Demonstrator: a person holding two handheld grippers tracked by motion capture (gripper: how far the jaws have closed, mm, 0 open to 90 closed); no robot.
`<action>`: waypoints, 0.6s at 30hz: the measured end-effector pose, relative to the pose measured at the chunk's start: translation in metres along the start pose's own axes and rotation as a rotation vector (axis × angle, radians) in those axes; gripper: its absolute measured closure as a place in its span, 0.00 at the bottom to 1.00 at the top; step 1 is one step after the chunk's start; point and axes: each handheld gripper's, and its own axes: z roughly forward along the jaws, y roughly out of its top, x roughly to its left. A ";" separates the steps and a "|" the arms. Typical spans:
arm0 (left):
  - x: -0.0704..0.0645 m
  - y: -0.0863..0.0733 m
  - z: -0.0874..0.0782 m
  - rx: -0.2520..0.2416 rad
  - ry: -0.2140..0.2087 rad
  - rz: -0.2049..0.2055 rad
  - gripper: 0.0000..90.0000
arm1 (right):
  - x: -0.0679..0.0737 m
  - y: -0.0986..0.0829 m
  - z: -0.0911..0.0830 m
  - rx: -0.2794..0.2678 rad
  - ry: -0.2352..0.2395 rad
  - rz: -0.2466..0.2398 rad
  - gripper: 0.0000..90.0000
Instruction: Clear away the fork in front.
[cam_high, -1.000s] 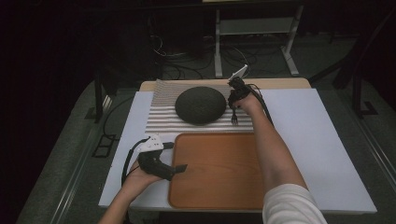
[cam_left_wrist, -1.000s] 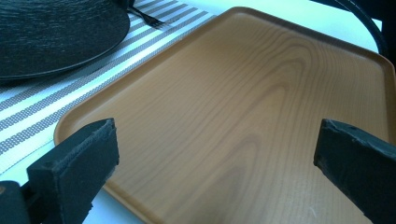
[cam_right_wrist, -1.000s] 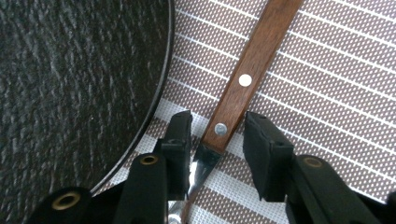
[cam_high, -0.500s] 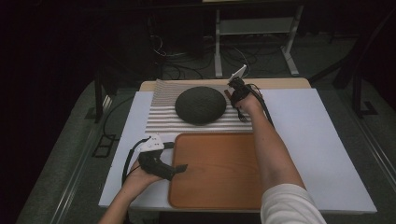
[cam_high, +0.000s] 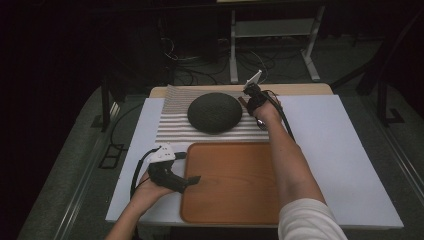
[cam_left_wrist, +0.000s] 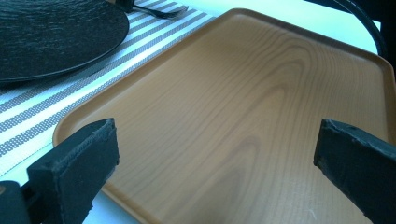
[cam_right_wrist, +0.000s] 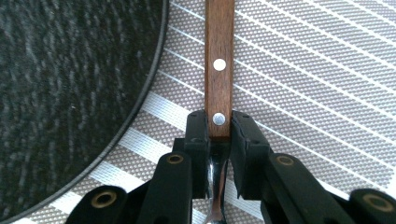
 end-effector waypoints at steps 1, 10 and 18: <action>0.000 0.000 0.000 -0.001 0.001 0.000 0.00 | -0.001 -0.001 -0.001 -0.003 0.006 0.003 0.86; 0.001 0.000 -0.001 -0.009 0.008 -0.006 0.00 | -0.019 -0.017 -0.031 -0.104 0.069 0.031 0.86; 0.000 0.000 0.001 0.003 0.009 0.004 0.00 | -0.028 -0.040 -0.065 -0.210 0.129 0.025 0.86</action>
